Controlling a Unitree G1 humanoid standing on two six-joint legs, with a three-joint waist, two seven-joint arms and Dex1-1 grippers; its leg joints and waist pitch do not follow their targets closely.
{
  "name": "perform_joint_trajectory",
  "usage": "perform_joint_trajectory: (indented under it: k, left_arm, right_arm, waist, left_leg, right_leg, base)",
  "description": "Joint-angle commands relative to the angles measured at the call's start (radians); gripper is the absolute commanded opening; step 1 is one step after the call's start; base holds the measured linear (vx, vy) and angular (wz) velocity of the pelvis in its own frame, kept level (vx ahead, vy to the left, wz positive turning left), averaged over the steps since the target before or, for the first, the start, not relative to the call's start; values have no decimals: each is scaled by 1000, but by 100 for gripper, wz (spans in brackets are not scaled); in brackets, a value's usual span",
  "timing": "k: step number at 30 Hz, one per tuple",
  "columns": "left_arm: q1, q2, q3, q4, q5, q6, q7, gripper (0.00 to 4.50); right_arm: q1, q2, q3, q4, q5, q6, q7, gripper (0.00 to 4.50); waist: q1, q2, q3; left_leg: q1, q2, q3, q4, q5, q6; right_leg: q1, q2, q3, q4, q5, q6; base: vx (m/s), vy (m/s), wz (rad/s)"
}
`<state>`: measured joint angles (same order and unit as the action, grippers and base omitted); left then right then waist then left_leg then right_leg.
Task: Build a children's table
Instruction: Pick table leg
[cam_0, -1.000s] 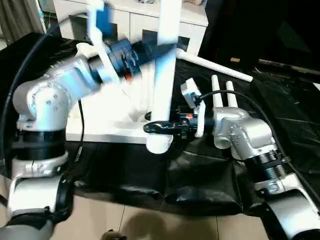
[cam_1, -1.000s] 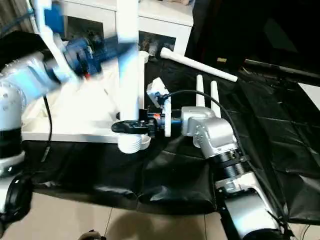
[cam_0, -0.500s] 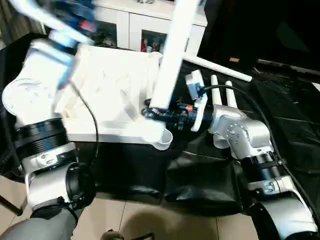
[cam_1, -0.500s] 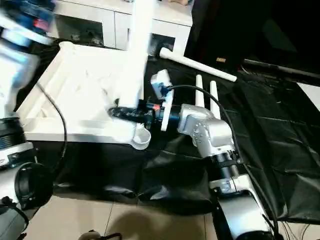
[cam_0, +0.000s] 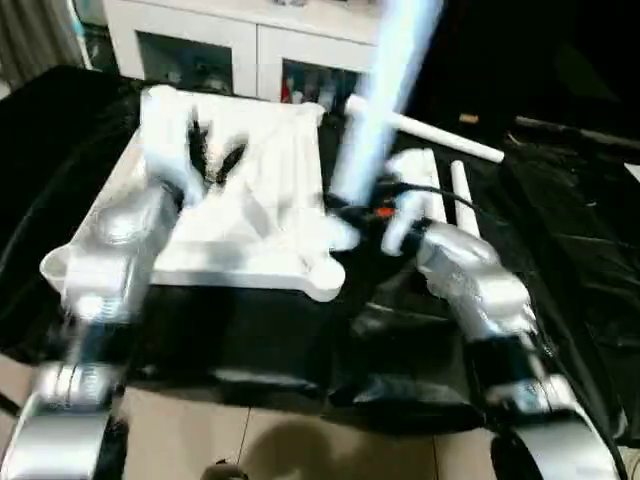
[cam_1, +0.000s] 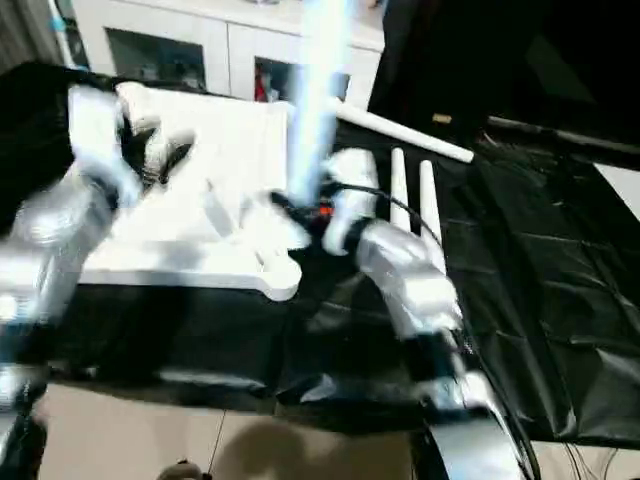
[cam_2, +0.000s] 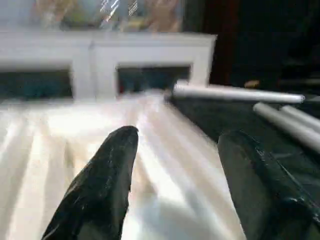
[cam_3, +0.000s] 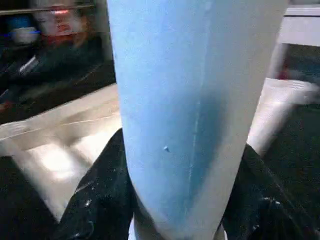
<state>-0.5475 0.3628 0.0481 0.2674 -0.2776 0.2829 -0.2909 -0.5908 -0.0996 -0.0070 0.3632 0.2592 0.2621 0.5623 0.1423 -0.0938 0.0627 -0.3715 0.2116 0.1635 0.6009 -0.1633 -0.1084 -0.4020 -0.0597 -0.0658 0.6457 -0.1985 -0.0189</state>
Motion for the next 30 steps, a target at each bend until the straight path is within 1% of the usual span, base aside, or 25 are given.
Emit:
perform_joint_trajectory:
  k: [1, 2, 3, 5, 8, 9, 10, 11, 12, 14, 16, 17, 18, 19, 20, 21, 22, 23, 24, 25, 26, 27, 28, 29, 30]
  left_arm:
    - [6, -18, 3, 39, 44, -8, 90, 295]
    - [6, -18, 3, 39, 44, -8, 90, 295]
    - [9, -17, 0, 43, 50, -16, 95, 295]
    - [65, -29, 1, 54, 120, -142, 180, 295]
    - [111, -41, 10, 2, 134, -184, 192, 295]
    - [126, -48, 9, -18, 144, -184, 201, 295]
    - [168, -71, 7, -69, 169, -198, 226, 295]
    - [187, -84, 5, -91, 176, -213, 235, 295]
    - [188, -85, 5, -93, 177, -214, 236, 295]
    - [230, -112, -11, -129, 189, -235, 266, 295]
    - [248, -124, -16, -141, 190, -234, 283, 295]
    - [262, -131, -18, -151, 195, -238, 291, 295]
    - [272, -136, -18, -159, 199, -241, 295, 295]
    - [273, -138, -18, -161, 201, -241, 295, 295]
    - [297, -148, -21, -181, 219, -244, 300, 295]
    - [308, -153, -23, -190, 229, -245, 301, 295]
    - [315, -161, -20, -191, 235, -244, 311, 295]
    - [319, -166, -18, -190, 243, -243, 322, 295]
    - [321, -169, -18, -190, 260, -244, 340, 295]
    - [324, -179, -15, -197, 261, -237, 353, 295]
    - [325, -186, -14, -201, 255, -231, 360, 295]
    - [325, -184, -23, -205, 269, -234, 365, 295]
    - [325, -182, -31, -210, 284, -237, 369, 295]
    - [326, -182, -36, -215, 296, -237, 375, 295]
    - [327, -182, -37, -216, 298, -238, 376, 295]
  right_arm:
    - [28, 3, -8, -5, -39, -42, -68, 187]
    - [28, 3, -8, -5, -39, -42, -68, 187]
    - [30, 4, -8, -5, -42, -45, -74, 187]
    - [72, 43, -47, -11, -96, -163, -247, 187]
    - [117, 30, -47, -48, -125, -186, -260, 187]
    - [138, 23, -41, -64, -137, -198, -255, 187]
    - [197, 16, -33, -121, -152, -203, -252, 187]
    - [225, 20, -38, -155, -144, -194, -253, 187]
    - [227, 20, -38, -158, -143, -193, -253, 187]
    - [303, 26, -50, -250, -106, -172, -248, 187]
    - [335, 25, -51, -277, -93, -171, -251, 187]
    - [352, 24, -48, -285, -89, -167, -255, 187]
    - [363, 23, -45, -288, -87, -164, -257, 187]
    - [364, 22, -45, -289, -88, -163, -256, 187]
    - [379, 8, -28, -293, -111, -171, -249, 187]
    - [384, 0, -19, -294, -126, -178, -244, 187]
    - [381, 0, -16, -287, -138, -187, -248, 187]
    - [377, 3, -15, -281, -143, -191, -253, 187]
    - [371, 8, -15, -278, -139, -187, -255, 187]
    - [361, 18, -11, -270, -138, -184, -259, 187]
    - [354, 20, -8, -265, -137, -182, -263, 187]
    - [348, 25, -3, -261, -133, -184, -261, 187]
    - [343, 28, 1, -260, -129, -184, -260, 187]
    - [337, 29, 6, -253, -124, -181, -252, 187]
    - [336, 30, 6, -252, -123, -181, -251, 187]
  waist:
    - [-6, 38, -79]
    - [-7, 42, -79]
    - [-8, 39, -77]
    - [-9, 45, -73]
    - [-10, 45, -73]
    - [-14, 57, -73]
    - [-13, 61, -72]
    - [-10, 78, -72]
    - [-13, 69, -72]
    - [-9, 68, -74]
    - [6, 76, -71]
    - [20, 64, -72]
    - [30, 65, -73]
    - [34, 67, -69]
    - [36, 79, -70]
    - [25, 80, -68]
    - [19, 90, -71]
    - [7, 98, -72]
    - [-17, 115, -87]
    - [-34, 105, -84]
    - [-63, 129, -83]
    - [-76, 136, -80]
    - [-86, 129, -74]
    - [-89, 102, -70]
    - [-87, 108, -69]
  left_leg:
    - [20, 15, 0, -71, -197, -71]
    - [19, 16, -1, -73, -205, -69]
    - [21, 15, -2, -74, -232, -67]
    - [22, 17, -5, -78, -263, -66]
    - [21, 18, -6, -79, -262, -68]
    - [20, 20, -7, -80, -275, -68]
    - [24, 18, -5, -77, -292, -59]
    - [21, 17, -8, -77, -291, -52]
    - [19, 16, -6, -77, -288, -43]
    - [12, 9, -1, -74, -274, -14]
    - [-6, 1, 3, -51, -241, 81]
    - [-19, -1, -11, -10, -183, 133]
    - [-29, 3, -22, 17, -156, 149]
    - [-51, 12, -48, 62, -132, 164]
    - [-56, 18, -61, 69, -121, 162]
    - [-64, 14, -68, 51, -103, 175]
    - [-41, 4, -50, 2, -102, 206]
    - [-25, -1, -38, -19, -110, 233]
    - [19, -12, -19, -42, -99, 306]
    - [-23, -48, -57, -72, -30, 482]
    - [20, -59, -76, -85, 19, 601]
    - [29, -58, -96, -90, 21, 635]
    - [12, -27, -145, -97, -26, 605]
    - [-7, 7, -199, -116, -155, 501]
    - [-15, 1, -214, -125, -249, 421]
  right_leg:
    - [54, -70, 48, -65, -34, -153]
    - [54, -69, 48, -66, -51, -148]
    - [54, -71, 48, -73, -100, -135]
    - [50, -75, 49, -82, -174, -114]
    - [48, -74, 49, -84, -187, -106]
    - [49, -70, 50, -86, -174, -103]
    - [45, -68, 51, -88, -170, -104]
    - [48, -67, 51, -85, -155, -108]
    - [50, -65, 52, -90, -149, -106]
    - [55, -75, 58, -91, -165, -110]
    - [72, -135, 91, -121, -281, -106]
    - [84, -190, 124, -142, -380, -89]
    - [91, -228, 145, -153, -436, -83]
    - [91, -279, 174, -169, -526, -80]
    - [89, -288, 175, -170, -538, -100]
    - [86, -252, 150, -161, -494, -144]
    - [67, -183, 105, -145, -445, -158]
    - [54, -147, 86, -132, -410, -158]
    - [30, -83, 50, -97, -290, -153]
    - [58, -34, -24, -62, -154, -147]
    - [21, 12, -64, -16, -146, -145]
    - [7, 30, -74, 17, -168, -141]
    - [3, 33, -69, 56, -171, -121]
    - [6, -1, -32, 54, -180, -108]
    - [14, -15, -24, 55, -171, -124]
  base:
    - [0, 0, 0]
    - [0, 0, 0]
    - [0, 0, 0]
    - [0, 0, 0]
    - [0, 0, 0]
    - [0, 0, 0]
    - [0, 0, 0]
    - [0, 0, 0]
    - [0, 0, 0]
    - [0, 0, 0]
    - [0, 0, 0]
    - [0, 0, 0]
    - [0, 0, 0]
    - [-12, 87, -5]
    - [-13, 133, -7]
    - [-17, 241, -4]
    - [-12, 184, -1]
    - [-7, 217, 9]
    - [-3, 109, 7]
    - [-43, 226, 12]
    - [-64, 218, 46]
    - [-64, 218, 46]
    - [-64, 168, 71]
    - [-83, 105, 56]
    - [-138, 133, 92]
